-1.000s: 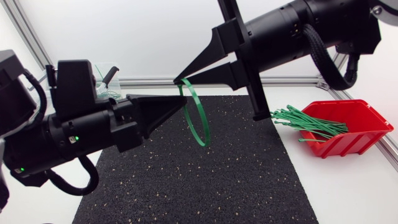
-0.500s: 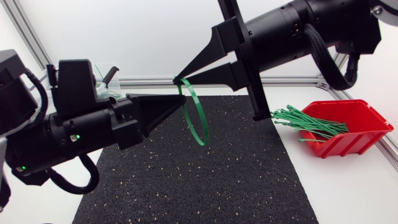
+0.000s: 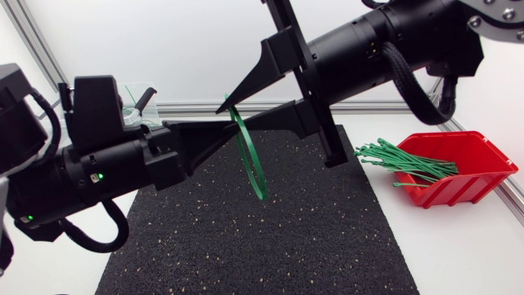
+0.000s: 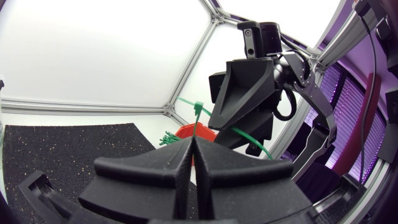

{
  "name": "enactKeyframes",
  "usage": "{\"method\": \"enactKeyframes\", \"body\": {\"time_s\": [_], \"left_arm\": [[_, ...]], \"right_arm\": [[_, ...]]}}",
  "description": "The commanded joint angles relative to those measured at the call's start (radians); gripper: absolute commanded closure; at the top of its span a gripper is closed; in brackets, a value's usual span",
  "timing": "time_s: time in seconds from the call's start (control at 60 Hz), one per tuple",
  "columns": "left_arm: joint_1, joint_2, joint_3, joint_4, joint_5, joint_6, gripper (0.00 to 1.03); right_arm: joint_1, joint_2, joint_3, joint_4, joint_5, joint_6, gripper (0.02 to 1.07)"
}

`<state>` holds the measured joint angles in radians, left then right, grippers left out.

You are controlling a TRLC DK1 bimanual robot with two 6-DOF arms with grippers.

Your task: Take a green cable tie from the red box, thread the tail through the head to close it, then place it in the transparent bin on the left.

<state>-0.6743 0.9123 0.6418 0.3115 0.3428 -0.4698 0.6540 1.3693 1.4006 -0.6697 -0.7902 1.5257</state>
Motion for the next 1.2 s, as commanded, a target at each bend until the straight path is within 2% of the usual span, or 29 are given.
{"method": "enactKeyframes", "body": {"time_s": [0.0, 0.067, 0.883, 1.183], "left_arm": [[0.007, -0.009, -0.001, 0.026, 0.012, 0.017, 1.0], [0.007, -0.01, -0.001, 0.026, 0.012, 0.017, 1.0], [0.028, 0.014, 0.021, -0.002, 0.068, 0.013, 1.0], [0.091, 0.014, 0.041, -0.038, 0.225, -0.024, 1.0]], "right_arm": [[0.01, 0.019, 0.001, -0.013, -0.007, 0.019, 0.73], [0.01, 0.019, 0.001, -0.013, -0.012, 0.013, 0.62], [-0.004, -0.016, 0.001, -0.024, -0.032, 0.008, 0.62], [-0.047, -0.007, 0.011, -0.087, -0.142, -0.045, 0.62]]}}
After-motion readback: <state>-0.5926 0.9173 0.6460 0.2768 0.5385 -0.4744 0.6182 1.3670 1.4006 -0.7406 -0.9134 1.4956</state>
